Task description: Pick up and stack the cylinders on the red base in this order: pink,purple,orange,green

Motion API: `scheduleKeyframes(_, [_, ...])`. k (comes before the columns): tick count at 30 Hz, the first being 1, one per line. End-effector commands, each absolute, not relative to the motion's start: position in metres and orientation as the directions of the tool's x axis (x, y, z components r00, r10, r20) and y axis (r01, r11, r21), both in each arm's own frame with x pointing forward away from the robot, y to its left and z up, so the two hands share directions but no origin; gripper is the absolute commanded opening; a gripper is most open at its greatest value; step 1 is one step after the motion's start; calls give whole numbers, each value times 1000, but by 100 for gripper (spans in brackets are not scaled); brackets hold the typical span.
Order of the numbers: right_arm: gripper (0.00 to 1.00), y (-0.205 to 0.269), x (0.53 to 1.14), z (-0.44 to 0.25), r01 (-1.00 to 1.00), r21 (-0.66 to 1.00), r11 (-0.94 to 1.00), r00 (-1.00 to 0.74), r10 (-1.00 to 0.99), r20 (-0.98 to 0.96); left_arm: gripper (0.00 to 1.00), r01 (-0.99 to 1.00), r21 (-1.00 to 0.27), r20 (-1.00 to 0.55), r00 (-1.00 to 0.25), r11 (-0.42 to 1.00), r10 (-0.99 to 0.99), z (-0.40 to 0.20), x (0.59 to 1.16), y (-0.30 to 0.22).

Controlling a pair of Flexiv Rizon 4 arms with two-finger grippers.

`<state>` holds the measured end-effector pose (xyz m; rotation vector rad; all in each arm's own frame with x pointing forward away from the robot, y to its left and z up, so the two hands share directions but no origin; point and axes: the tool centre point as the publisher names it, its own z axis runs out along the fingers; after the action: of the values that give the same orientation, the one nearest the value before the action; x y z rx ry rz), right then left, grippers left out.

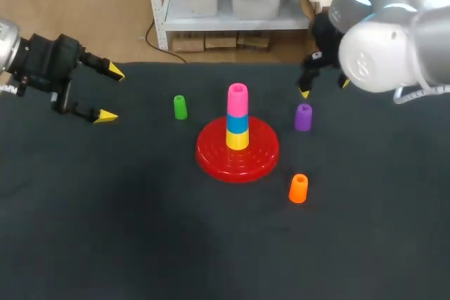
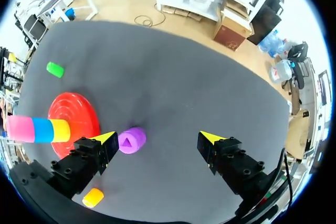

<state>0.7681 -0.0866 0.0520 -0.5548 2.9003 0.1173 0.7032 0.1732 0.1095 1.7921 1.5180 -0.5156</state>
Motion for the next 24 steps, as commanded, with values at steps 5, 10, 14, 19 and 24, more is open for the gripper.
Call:
scheduleKeyframes(5, [100, -71, 731, 47, -372, 29, 928, -914, -361, -187, 100, 962, 271, -703, 229, -45, 673, 109, 702, 174])
scheduleKeyframes(10, [100, -67, 727, 34, -342, 51, 938, -927, -329, -179, 100, 962, 271, -703, 229, -45, 673, 109, 702, 174])
scheduleKeyframes(14, [100, -66, 735, 27, -336, 55, 940, -932, -323, -161, 100, 962, 271, -703, 229, -45, 673, 109, 702, 174])
scheduleKeyframes(19, [100, -66, 749, 25, -340, 53, 939, -935, -331, -128, 100, 962, 271, -703, 229, -45, 673, 109, 702, 174])
scheduleKeyframes(24, [100, -63, 756, 22, -377, 44, 925, -923, -372, -94, 100, 962, 271, -703, 229, -45, 673, 109, 702, 174])
